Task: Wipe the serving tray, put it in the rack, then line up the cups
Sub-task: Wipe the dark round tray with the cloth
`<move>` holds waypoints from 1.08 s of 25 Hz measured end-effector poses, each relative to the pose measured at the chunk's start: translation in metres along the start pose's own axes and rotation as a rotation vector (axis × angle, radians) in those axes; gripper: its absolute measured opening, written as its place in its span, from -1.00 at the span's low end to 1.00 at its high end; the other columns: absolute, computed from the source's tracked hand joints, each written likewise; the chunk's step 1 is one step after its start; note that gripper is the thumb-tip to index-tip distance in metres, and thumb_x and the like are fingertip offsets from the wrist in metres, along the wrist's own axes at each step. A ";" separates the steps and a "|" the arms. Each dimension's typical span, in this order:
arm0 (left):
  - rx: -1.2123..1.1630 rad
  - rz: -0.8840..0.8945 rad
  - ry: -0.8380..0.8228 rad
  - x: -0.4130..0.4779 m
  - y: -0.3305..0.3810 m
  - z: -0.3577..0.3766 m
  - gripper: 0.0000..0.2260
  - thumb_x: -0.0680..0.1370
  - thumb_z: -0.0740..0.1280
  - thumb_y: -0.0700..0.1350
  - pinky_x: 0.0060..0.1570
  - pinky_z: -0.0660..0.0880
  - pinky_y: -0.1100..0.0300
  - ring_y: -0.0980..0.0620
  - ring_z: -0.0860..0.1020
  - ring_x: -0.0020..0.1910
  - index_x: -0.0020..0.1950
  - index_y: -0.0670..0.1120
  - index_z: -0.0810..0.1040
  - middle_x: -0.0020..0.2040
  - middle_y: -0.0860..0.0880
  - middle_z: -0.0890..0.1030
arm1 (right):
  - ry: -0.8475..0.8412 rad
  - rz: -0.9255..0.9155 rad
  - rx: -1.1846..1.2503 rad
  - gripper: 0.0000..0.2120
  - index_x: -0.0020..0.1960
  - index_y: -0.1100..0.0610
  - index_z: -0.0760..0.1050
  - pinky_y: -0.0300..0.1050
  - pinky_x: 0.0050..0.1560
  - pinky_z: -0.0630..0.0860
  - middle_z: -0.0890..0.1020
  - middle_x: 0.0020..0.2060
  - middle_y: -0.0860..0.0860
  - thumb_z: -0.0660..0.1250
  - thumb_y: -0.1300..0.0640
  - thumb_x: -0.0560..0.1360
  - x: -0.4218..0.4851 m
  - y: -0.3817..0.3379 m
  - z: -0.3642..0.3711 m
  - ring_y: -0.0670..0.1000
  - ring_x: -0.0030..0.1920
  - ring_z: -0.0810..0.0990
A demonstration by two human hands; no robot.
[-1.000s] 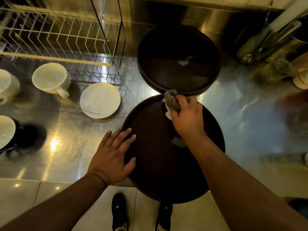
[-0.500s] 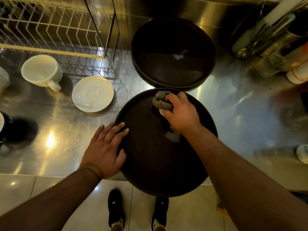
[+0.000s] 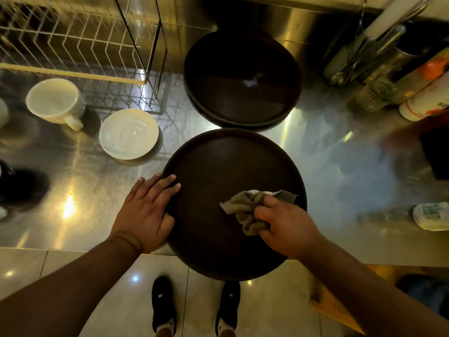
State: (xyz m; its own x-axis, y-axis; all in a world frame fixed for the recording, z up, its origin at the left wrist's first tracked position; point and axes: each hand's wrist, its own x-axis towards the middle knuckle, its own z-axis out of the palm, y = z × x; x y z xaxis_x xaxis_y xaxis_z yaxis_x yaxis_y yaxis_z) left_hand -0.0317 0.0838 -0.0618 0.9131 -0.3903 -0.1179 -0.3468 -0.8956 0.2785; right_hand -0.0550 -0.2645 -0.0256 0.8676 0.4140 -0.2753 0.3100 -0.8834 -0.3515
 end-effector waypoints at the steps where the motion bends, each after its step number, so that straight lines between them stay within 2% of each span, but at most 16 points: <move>1: -0.004 -0.001 -0.001 0.000 0.000 0.000 -0.36 0.43 0.16 0.08 0.57 0.09 -0.21 -0.15 0.24 0.59 0.51 -0.04 0.43 0.55 -0.08 0.39 | -0.001 0.027 0.011 -0.86 -0.11 -0.08 0.54 -0.40 -0.35 0.17 0.55 -0.08 -0.10 0.25 -0.08 0.44 -0.003 0.001 0.000 -0.19 -0.29 0.38; 3: -0.008 0.005 -0.004 0.001 -0.001 0.000 -0.36 0.43 0.16 0.08 0.57 0.08 -0.20 -0.15 0.23 0.59 0.52 -0.03 0.42 0.56 -0.08 0.38 | 0.010 0.074 0.065 -0.84 -0.11 -0.10 0.53 -0.35 -0.33 0.23 0.51 -0.07 -0.14 0.21 -0.11 0.44 -0.005 0.000 -0.002 -0.18 -0.29 0.39; 5: -0.010 0.002 -0.009 0.000 -0.002 0.001 -0.36 0.43 0.17 0.09 0.58 0.07 -0.19 -0.14 0.22 0.59 0.53 -0.02 0.40 0.57 -0.08 0.37 | 0.063 0.149 0.232 -0.89 -0.05 -0.16 0.47 -0.32 -0.26 0.33 0.45 -0.06 -0.21 0.25 -0.11 0.44 0.002 -0.007 -0.008 -0.21 -0.22 0.47; 9: -0.016 -0.017 -0.007 0.000 -0.003 0.002 -0.36 0.45 0.17 0.08 0.59 0.07 -0.18 -0.11 0.21 0.60 0.54 -0.01 0.37 0.58 -0.08 0.34 | 0.372 0.341 0.539 -0.77 0.07 -0.23 0.39 -0.27 -0.20 0.48 0.48 -0.02 -0.22 0.37 -0.05 0.49 0.041 -0.029 -0.027 -0.26 -0.07 0.54; 11: -0.014 -0.013 -0.005 -0.001 -0.004 0.002 -0.37 0.45 0.17 0.08 0.58 0.09 -0.20 -0.11 0.22 0.60 0.54 -0.01 0.37 0.58 -0.08 0.34 | 0.459 0.322 0.581 -0.76 0.15 -0.21 0.40 -0.21 -0.13 0.57 0.51 0.02 -0.21 0.36 -0.07 0.52 0.075 -0.047 -0.036 -0.22 -0.06 0.57; 13: -0.013 -0.008 -0.004 0.000 -0.004 0.002 -0.37 0.45 0.17 0.09 0.57 0.12 -0.22 -0.12 0.23 0.59 0.54 -0.01 0.37 0.58 -0.08 0.34 | 0.516 0.211 0.454 -0.70 0.24 -0.13 0.44 -0.10 -0.02 0.58 0.54 0.09 -0.12 0.36 -0.06 0.53 0.106 -0.062 -0.040 -0.14 0.02 0.55; 15: -0.010 -0.007 -0.002 0.000 -0.004 0.003 -0.37 0.45 0.18 0.08 0.57 0.12 -0.22 -0.12 0.24 0.59 0.53 -0.01 0.38 0.58 -0.08 0.34 | 0.473 0.148 0.104 -0.64 0.27 -0.07 0.51 0.06 0.08 0.52 0.54 0.14 0.00 0.35 -0.11 0.50 0.126 -0.067 -0.032 0.05 0.11 0.49; 17: -0.011 -0.009 0.003 0.000 -0.004 0.003 -0.37 0.45 0.17 0.08 0.57 0.13 -0.22 -0.12 0.25 0.59 0.53 -0.02 0.39 0.58 -0.08 0.35 | 0.341 0.185 -0.111 -0.59 0.29 -0.07 0.53 0.16 0.12 0.47 0.51 0.21 0.08 0.32 -0.18 0.49 0.133 -0.068 -0.017 0.18 0.16 0.45; 20: -0.011 -0.013 0.010 0.000 -0.003 0.003 -0.37 0.44 0.17 0.07 0.57 0.12 -0.21 -0.13 0.26 0.58 0.53 -0.04 0.41 0.57 -0.09 0.36 | 0.340 0.194 -0.111 -0.67 0.21 -0.04 0.56 0.13 0.00 0.50 0.50 0.18 0.11 0.30 -0.09 0.48 0.133 -0.074 0.001 0.19 0.07 0.48; 23: -0.017 -0.010 0.024 0.001 -0.001 0.002 -0.37 0.43 0.17 0.06 0.56 0.14 -0.20 -0.15 0.29 0.57 0.50 -0.07 0.44 0.55 -0.11 0.39 | 0.322 0.000 -0.087 -0.71 0.08 0.01 0.57 -0.04 -0.24 0.46 0.52 0.05 0.10 0.35 -0.05 0.40 0.127 -0.078 0.008 0.15 -0.10 0.53; 25: -0.011 -0.011 0.022 0.001 -0.001 0.001 -0.37 0.43 0.17 0.06 0.55 0.16 -0.22 -0.16 0.30 0.56 0.50 -0.08 0.45 0.54 -0.12 0.40 | 0.229 -0.130 -0.098 -0.73 0.04 -0.02 0.56 -0.12 -0.35 0.42 0.53 0.01 0.05 0.34 -0.08 0.38 0.106 -0.065 0.009 0.09 -0.18 0.56; 27: -0.009 -0.019 0.015 0.001 0.000 0.001 -0.37 0.44 0.16 0.06 0.55 0.16 -0.23 -0.17 0.30 0.56 0.50 -0.07 0.44 0.54 -0.12 0.40 | 0.120 -0.121 -0.096 -0.74 0.07 -0.10 0.53 -0.18 -0.36 0.44 0.54 0.02 -0.03 0.31 -0.13 0.41 0.078 -0.035 0.004 -0.04 -0.20 0.52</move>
State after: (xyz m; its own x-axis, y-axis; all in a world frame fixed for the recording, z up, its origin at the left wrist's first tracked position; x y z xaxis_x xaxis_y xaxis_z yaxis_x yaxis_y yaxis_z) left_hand -0.0307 0.0837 -0.0626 0.9228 -0.3695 -0.1087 -0.3271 -0.9009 0.2853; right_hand 0.0000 -0.2008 -0.0385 0.8603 0.4941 -0.1258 0.4453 -0.8483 -0.2866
